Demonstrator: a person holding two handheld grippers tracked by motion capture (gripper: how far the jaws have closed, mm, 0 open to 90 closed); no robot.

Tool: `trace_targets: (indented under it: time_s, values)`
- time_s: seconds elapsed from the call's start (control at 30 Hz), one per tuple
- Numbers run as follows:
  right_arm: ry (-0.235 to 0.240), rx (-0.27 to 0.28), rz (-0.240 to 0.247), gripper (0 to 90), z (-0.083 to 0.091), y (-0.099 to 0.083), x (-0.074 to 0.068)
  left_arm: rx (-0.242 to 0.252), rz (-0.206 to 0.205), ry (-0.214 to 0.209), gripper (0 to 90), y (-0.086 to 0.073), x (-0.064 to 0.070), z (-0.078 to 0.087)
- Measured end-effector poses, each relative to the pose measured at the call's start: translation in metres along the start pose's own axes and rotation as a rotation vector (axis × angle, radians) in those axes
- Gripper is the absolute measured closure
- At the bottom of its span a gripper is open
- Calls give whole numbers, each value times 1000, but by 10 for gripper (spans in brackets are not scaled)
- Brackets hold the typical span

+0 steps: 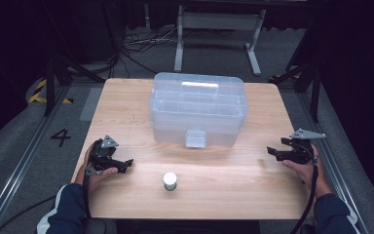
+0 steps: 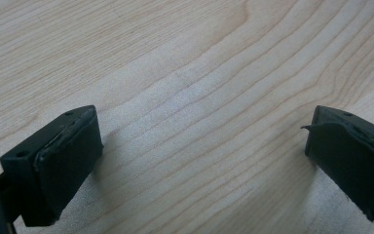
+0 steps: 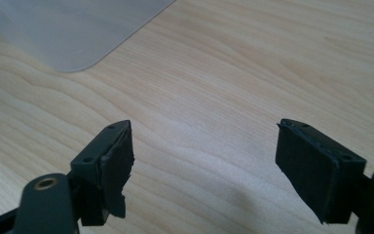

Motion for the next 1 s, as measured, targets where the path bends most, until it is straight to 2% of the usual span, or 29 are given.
trace_targets:
  time_s: [0.13, 0.23, 0.57, 0.67, 1.0]
  values:
    - [3, 13, -3, 237, 3, 5, -1, 0, 0, 0, 3, 0, 0, 0]
    - [-17, 13, 20, 242, 6, 9, -1, 0, 0, 0, 4, 0, 0, 0]
    - [-13, 66, 58, 271, 20, 32, -8, 0, 1, 0, 3, 0, 0, 0]
    - [6, 86, 68, 270, 25, 42, -12, 0, 0, 0, 3, 0, 0, 0]
    - [-10, 135, 100, 264, 37, 76, -15, 1, 3, 0, 4, 0, 0, 0]
Point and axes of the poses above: each handheld gripper's, and its own axes: z roughly backward along the jaws, y roughly out of its top, x roughly to its right, the point moved 7 cm from there along -z, roughly forward along the jaws, and after that the axes turned 7 degrees about -x, right-handed, at the moved point
